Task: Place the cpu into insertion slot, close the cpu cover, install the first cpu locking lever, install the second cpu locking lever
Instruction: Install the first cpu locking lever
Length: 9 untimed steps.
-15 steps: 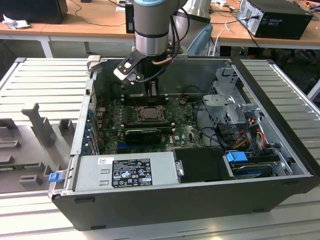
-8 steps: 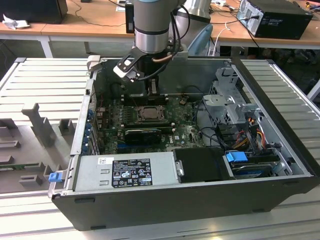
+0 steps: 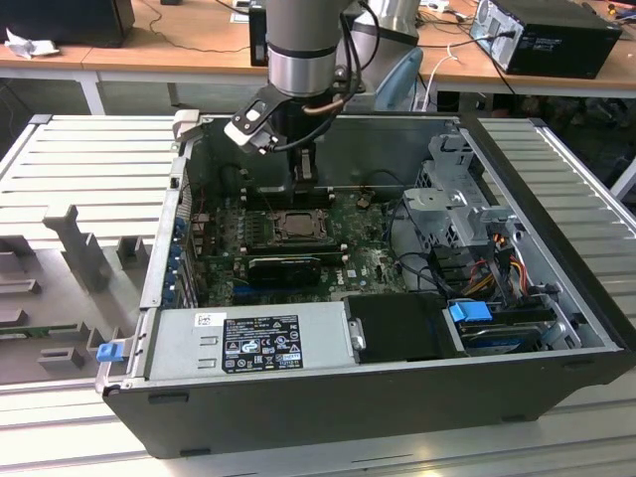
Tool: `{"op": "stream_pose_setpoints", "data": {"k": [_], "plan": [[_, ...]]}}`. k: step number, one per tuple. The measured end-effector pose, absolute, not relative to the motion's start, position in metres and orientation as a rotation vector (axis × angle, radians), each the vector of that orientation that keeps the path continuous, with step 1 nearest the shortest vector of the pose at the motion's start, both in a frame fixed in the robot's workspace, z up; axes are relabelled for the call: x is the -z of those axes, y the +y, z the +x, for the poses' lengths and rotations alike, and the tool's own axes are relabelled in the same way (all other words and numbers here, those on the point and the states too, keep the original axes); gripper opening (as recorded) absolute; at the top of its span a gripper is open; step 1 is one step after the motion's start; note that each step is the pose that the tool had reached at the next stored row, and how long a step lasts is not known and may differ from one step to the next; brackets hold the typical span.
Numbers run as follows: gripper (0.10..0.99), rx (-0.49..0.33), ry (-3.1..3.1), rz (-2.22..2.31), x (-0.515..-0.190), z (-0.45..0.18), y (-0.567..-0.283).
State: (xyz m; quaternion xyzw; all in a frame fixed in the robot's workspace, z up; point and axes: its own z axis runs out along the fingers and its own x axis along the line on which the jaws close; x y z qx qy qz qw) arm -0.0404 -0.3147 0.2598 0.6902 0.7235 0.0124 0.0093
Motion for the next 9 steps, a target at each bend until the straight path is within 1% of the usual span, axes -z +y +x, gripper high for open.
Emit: {"op": "stream_pose_setpoints", "data": {"k": [7, 9], "plan": [[0.106, -0.038, 2.26, 2.156, -0.283, -0.04, -0.315], [0.106, -0.036, 2.268, 2.147, -0.283, -0.04, -0.315]]}}
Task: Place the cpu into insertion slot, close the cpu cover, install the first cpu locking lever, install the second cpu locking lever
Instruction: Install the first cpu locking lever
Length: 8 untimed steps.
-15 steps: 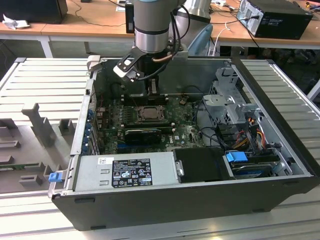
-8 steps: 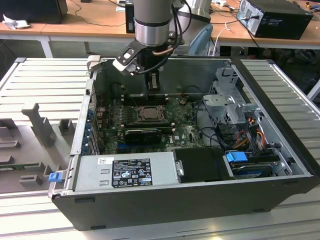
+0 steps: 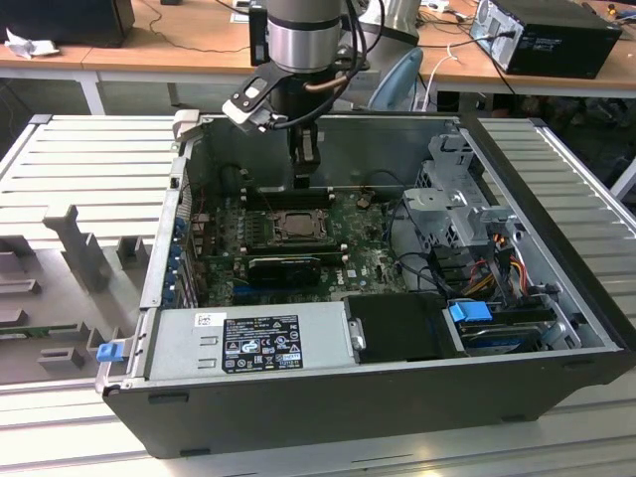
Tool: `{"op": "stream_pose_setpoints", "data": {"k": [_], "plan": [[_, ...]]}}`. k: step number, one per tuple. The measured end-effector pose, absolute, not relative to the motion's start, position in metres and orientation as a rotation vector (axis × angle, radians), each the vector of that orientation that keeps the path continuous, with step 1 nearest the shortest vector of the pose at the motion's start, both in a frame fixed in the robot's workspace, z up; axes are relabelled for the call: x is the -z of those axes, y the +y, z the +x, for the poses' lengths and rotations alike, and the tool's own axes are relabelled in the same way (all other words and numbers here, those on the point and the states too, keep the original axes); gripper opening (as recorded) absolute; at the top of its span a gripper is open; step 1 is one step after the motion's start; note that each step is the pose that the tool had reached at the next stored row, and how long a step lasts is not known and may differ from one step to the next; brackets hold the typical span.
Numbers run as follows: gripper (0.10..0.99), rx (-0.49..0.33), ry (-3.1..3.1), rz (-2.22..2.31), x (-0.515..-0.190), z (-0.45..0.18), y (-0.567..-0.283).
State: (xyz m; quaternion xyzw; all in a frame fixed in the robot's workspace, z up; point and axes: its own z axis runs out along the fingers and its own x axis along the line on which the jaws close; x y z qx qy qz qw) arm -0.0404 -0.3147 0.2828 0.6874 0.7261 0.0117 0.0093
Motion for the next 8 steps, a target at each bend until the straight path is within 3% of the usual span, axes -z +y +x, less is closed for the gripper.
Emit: {"op": "stream_pose_setpoints", "data": {"k": [8], "plan": [[0.106, -0.036, 2.334, 2.077, -0.2826, -0.0405, -0.3147]]}}
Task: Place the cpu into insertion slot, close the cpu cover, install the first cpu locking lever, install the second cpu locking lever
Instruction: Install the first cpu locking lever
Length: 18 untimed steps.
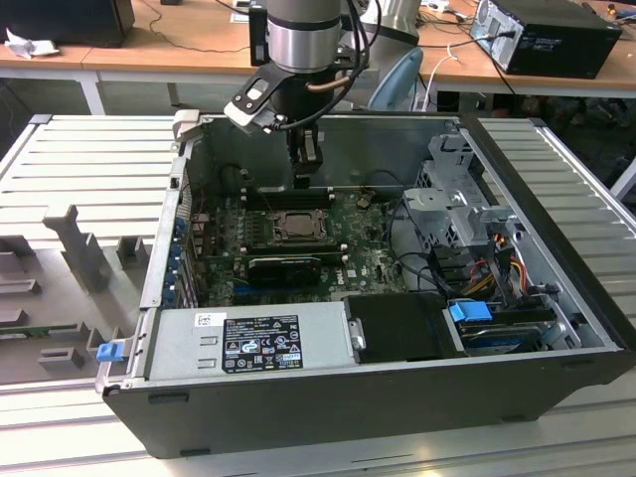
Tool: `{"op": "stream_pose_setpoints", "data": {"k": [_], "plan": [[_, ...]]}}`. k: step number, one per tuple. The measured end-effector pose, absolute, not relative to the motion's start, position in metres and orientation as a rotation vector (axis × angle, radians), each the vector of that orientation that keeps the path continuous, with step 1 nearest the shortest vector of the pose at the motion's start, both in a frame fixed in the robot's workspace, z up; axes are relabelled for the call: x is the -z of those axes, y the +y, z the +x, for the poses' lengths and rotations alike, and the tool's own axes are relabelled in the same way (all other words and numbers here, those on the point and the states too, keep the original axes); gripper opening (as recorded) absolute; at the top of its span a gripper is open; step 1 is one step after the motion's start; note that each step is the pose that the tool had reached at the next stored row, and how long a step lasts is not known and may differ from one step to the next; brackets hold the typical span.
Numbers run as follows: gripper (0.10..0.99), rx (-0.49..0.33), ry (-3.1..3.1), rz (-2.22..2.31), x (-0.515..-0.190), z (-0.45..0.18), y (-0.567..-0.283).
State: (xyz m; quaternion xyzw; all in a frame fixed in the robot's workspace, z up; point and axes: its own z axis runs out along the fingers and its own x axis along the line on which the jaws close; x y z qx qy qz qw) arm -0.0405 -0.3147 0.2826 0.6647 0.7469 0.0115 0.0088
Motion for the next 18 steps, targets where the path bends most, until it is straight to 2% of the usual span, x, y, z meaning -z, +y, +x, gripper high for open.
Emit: {"op": "stream_pose_setpoints", "data": {"k": [18], "plan": [[0.106, -0.038, 2.522, 1.847, -0.2825, -0.0405, -0.3147]]}}
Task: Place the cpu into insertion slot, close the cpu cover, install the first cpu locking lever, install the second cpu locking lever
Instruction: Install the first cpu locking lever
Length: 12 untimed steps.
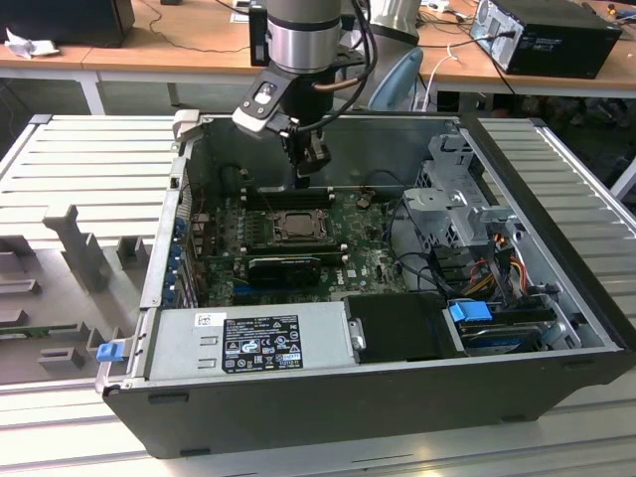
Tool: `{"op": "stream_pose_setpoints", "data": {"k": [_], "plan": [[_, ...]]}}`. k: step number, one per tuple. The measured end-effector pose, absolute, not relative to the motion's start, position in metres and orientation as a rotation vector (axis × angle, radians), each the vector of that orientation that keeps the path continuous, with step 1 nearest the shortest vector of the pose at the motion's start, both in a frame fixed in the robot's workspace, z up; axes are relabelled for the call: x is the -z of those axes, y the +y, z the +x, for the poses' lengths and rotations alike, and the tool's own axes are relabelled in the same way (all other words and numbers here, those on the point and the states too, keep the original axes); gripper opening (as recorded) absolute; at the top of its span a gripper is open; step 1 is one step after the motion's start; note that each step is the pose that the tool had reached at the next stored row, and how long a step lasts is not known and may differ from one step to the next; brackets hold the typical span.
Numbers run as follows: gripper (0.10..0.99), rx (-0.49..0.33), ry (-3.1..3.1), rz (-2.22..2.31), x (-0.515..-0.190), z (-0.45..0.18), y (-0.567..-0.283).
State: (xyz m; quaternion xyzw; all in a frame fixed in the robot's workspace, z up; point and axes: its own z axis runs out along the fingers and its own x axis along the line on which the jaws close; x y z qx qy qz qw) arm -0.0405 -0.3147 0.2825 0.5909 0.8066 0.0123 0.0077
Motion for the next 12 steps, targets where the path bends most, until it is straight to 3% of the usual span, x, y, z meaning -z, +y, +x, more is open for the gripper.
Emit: {"op": "stream_pose_setpoints", "data": {"k": [12], "plan": [[0.106, -0.038, 2.62, 1.706, -0.2825, -0.0406, -0.3147]]}}
